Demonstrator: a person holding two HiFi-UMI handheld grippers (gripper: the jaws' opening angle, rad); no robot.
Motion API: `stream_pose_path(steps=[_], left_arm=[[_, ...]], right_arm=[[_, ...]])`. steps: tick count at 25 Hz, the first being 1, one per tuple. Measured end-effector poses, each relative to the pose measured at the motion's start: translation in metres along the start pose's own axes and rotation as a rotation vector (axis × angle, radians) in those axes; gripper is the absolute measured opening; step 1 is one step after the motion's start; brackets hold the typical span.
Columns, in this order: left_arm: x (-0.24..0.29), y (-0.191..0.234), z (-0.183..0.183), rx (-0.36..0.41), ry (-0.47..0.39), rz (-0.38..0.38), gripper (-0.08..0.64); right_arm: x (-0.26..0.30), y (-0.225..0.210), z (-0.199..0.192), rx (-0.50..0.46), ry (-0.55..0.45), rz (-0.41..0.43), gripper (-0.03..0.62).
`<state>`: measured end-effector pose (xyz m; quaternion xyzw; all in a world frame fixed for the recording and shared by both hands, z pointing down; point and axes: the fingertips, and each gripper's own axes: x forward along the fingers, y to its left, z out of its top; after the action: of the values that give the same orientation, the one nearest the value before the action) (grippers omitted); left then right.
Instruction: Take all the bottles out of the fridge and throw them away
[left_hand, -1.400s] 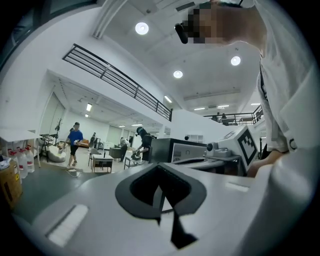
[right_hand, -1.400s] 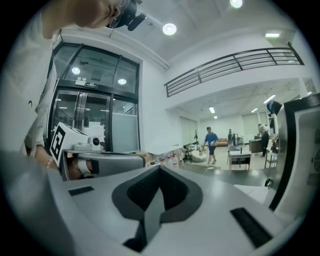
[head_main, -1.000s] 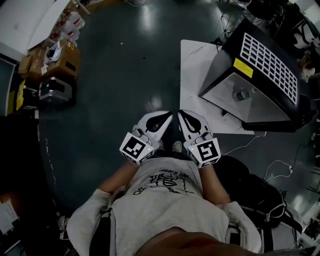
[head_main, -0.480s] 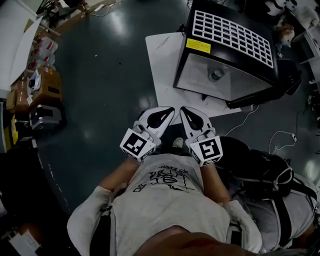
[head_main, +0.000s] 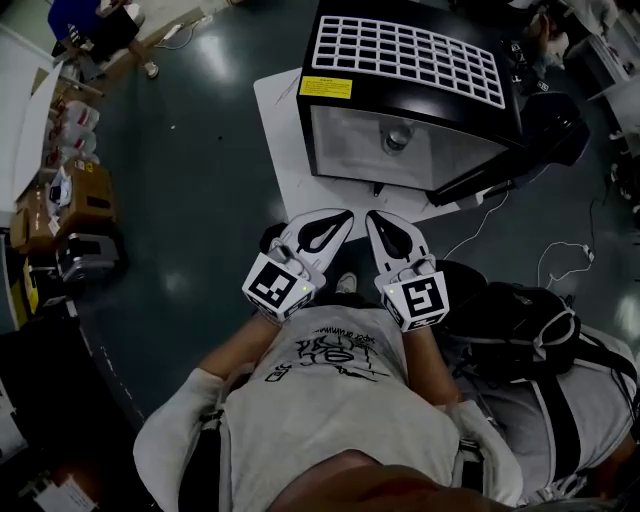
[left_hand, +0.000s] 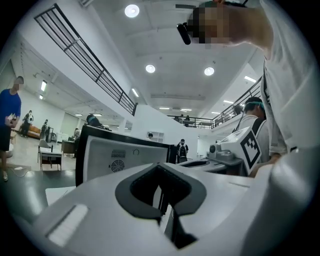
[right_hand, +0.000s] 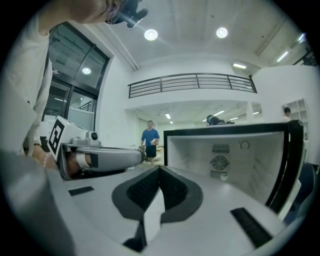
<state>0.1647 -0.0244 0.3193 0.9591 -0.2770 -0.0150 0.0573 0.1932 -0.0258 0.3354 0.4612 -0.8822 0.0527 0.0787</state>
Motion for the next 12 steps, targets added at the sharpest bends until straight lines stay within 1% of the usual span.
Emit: stream_pose_path(steps=[3,6,12], left_arm=[[0.02,-0.01,-0.003,0.004,0.009,-0.016,0.008],[0.035,-0.015,-0.006,0.004,0.012,-0.011,0.008],[0.054,-0.022,-0.009,-0.007,0.021,-0.019,0.008]], right_arm=[[-0.011,-0.019,-0.003,0.003,-0.001,-0.018,0.008],[-0.019,-0.036,-0.007,0.006,0.003,-0.031,0.008],[-0.026,-0.055,-0.012,0.011,0.016,-0.054,0.008]])
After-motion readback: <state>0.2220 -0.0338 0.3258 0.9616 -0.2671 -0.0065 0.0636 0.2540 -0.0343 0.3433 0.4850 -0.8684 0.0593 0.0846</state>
